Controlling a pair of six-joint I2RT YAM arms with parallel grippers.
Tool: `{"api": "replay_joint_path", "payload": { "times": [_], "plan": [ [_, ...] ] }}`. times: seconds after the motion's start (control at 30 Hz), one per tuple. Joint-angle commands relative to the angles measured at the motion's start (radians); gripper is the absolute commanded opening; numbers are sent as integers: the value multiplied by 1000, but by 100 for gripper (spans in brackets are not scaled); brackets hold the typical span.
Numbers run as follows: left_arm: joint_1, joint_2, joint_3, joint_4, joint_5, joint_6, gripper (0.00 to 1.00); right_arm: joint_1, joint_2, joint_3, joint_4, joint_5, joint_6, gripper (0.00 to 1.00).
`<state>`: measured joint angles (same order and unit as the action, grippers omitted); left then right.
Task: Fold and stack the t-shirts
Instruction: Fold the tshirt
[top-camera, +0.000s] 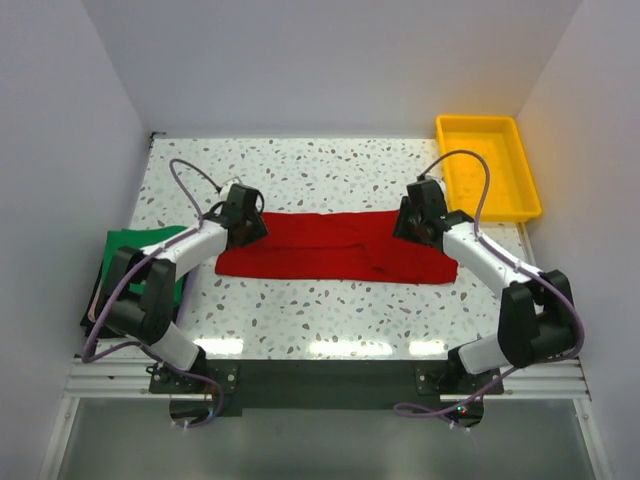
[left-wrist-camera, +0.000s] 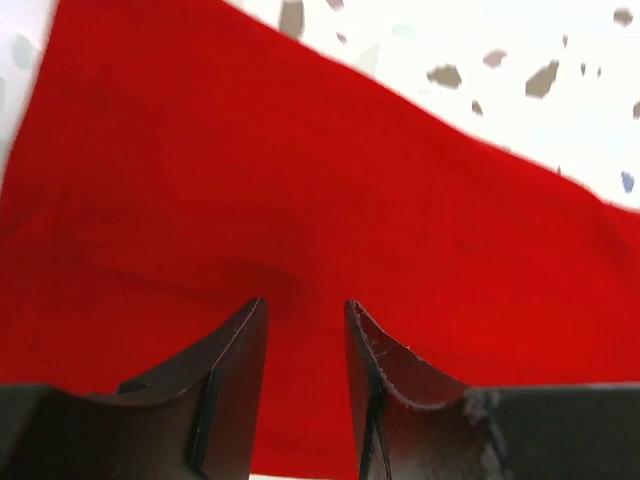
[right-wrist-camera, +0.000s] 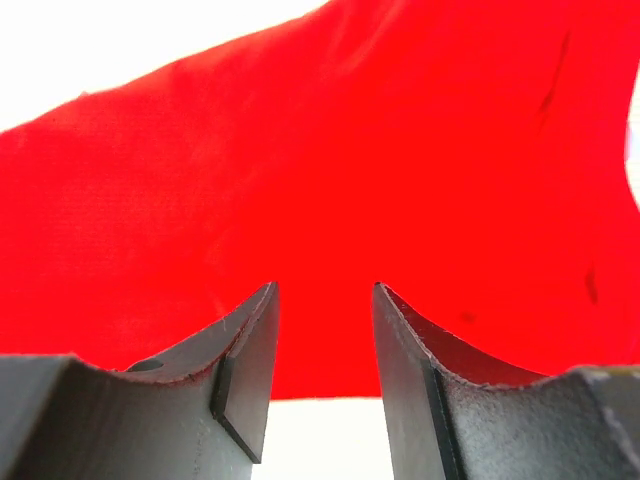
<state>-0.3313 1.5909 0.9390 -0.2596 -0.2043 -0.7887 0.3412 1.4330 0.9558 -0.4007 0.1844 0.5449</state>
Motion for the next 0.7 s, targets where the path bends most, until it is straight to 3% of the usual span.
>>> {"api": "replay_joint_path", "payload": {
  "times": [0.0,0.37,0.67],
  "plan": [
    [-54,-26,-29,13,-73,25,41,-56,101,57,-1,7,-5,46],
    [-205,106,-23,-78,-236,-30,33,-74,415,239,-19,-8,-31,46],
    [-299,34,-132,-127,-202,-168,33,-76,662,486,-55,-3,-137,47]
  ]
}}
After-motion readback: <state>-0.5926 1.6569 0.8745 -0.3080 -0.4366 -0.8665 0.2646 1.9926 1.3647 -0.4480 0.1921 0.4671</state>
